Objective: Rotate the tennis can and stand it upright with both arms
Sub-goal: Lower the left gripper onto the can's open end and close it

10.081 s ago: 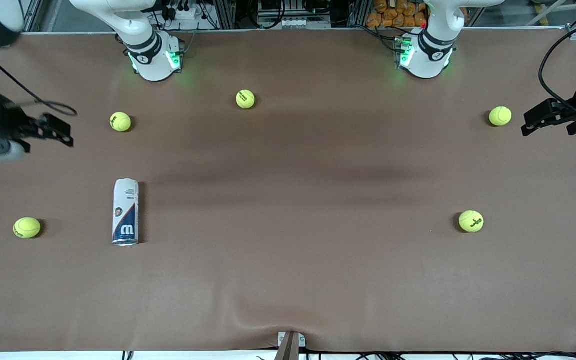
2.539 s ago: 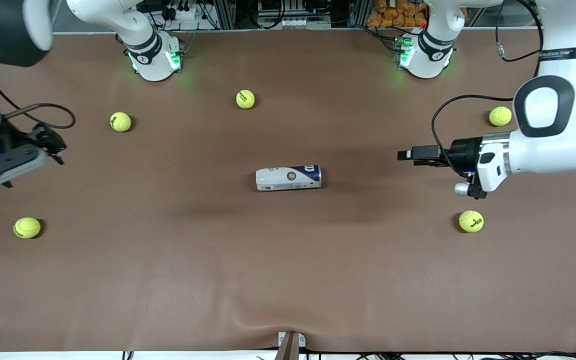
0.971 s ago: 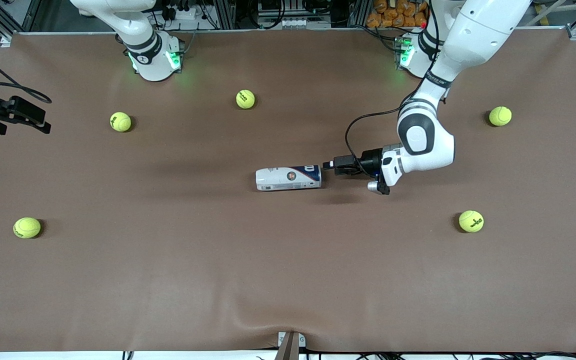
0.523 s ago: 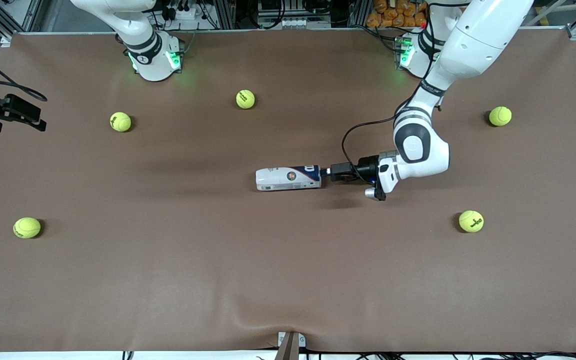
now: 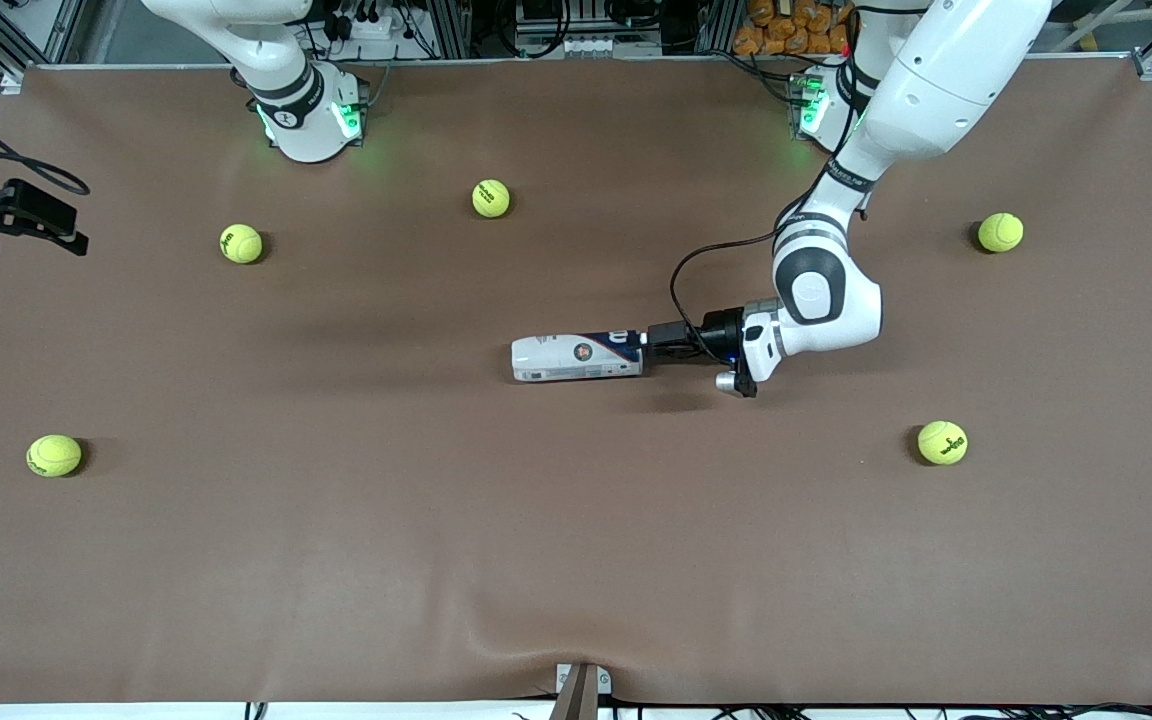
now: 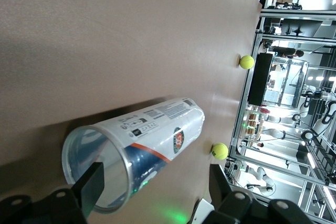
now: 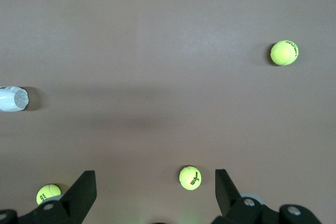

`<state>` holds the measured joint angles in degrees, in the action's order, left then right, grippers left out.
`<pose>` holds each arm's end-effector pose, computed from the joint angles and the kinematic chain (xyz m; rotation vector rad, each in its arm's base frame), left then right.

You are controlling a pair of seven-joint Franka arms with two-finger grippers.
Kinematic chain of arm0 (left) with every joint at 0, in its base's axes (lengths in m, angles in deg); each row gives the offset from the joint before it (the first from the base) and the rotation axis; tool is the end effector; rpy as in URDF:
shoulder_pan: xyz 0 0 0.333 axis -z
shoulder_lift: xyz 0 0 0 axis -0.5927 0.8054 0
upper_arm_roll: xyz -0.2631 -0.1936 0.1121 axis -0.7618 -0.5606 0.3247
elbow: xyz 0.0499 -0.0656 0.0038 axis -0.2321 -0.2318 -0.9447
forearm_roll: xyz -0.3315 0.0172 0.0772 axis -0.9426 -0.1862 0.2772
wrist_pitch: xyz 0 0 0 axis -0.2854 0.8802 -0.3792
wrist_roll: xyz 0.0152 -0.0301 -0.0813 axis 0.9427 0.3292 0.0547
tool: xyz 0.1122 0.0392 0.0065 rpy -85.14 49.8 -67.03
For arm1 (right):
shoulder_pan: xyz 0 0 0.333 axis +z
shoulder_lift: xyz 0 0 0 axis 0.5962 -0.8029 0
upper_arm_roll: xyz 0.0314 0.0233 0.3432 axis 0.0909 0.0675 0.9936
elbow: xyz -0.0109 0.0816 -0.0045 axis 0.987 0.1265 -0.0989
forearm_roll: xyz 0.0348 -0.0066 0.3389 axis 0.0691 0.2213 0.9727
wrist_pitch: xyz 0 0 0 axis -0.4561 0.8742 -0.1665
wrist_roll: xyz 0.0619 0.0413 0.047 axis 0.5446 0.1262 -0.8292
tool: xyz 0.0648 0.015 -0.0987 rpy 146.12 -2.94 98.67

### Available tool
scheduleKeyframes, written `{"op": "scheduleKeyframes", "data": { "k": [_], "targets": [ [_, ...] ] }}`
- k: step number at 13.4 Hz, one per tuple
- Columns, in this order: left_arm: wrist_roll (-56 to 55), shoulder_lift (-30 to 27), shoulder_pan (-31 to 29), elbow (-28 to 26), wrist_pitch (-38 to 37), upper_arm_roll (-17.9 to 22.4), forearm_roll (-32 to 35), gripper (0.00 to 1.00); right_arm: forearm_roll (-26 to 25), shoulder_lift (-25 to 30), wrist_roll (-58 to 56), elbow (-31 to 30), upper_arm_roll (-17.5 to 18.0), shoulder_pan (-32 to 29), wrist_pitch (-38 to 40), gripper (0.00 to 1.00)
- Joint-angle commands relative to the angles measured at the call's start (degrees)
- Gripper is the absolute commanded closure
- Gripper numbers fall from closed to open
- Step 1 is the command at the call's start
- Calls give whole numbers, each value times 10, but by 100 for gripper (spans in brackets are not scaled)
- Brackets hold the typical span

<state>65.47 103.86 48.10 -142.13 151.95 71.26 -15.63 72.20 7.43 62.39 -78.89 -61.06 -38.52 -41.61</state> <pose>0.4893 -0.2848 0.2209 2.0137 0.1407 -0.1207 0.4836 -0.0155 0.6561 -3.1177 -0.0810 0.0841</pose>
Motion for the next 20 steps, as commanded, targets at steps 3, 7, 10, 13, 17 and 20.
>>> {"op": "scheduleKeyframes", "data": {
  "k": [3, 7, 10, 13, 17, 20],
  "targets": [
    [37, 24, 6, 25, 4, -1, -34, 41, -3, 9, 8, 5, 5, -2, 2, 0],
    [37, 34, 7, 33, 4, -2, -36, 47, -3, 9, 23, 9, 5, 5, 3, 0],
    [37, 34, 7, 33, 4, -2, -36, 83, -3, 9, 23, 9, 6, 6, 3, 0],
    [28, 24, 6, 34, 4, -2, -35, 100, -3, 8, 22, 9, 6, 7, 3, 0],
    [7, 17, 6, 62, 4, -2, -28, 100, -3, 8, 22, 9, 6, 10, 2, 0],
    [-84, -19, 15, 78, 5, -1, 2, 100, -3, 8, 22, 9, 6, 10, 2, 0]
  ]
}}
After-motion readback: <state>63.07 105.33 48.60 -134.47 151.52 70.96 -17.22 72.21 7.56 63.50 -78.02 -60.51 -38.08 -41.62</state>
